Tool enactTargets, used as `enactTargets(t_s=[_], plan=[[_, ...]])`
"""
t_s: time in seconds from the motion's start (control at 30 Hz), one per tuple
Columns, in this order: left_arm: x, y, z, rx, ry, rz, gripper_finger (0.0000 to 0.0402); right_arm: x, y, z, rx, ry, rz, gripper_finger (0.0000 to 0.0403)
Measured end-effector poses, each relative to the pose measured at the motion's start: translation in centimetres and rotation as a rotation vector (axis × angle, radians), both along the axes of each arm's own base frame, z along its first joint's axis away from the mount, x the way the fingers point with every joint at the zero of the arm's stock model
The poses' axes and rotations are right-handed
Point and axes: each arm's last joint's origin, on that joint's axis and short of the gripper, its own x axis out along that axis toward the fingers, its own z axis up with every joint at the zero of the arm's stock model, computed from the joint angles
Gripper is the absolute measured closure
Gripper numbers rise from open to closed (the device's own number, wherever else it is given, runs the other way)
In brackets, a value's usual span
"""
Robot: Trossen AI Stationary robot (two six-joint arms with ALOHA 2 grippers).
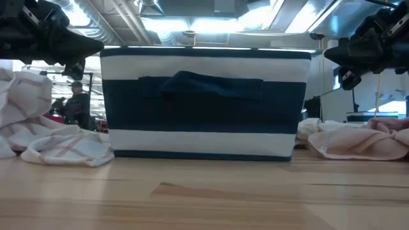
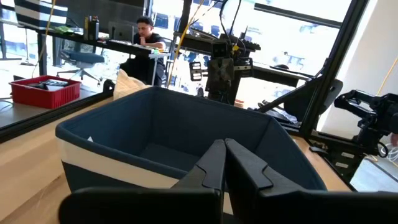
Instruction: Fold towel
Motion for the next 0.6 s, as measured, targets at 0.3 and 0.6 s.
enactTargets(t_s=[0.3,0.6], plan=[[0.0,0.1,0.3,-0.054,-0.041,0.024,0.0398,0.0,0.0,0.0,0.0,0.0,0.0,0.0386],[-0.5,0.4,2.5,-0.006,-0.256,0.081,0.0398,0.0,-0.1,0.3,-0.024,-0.034,-0.023,0.0386]])
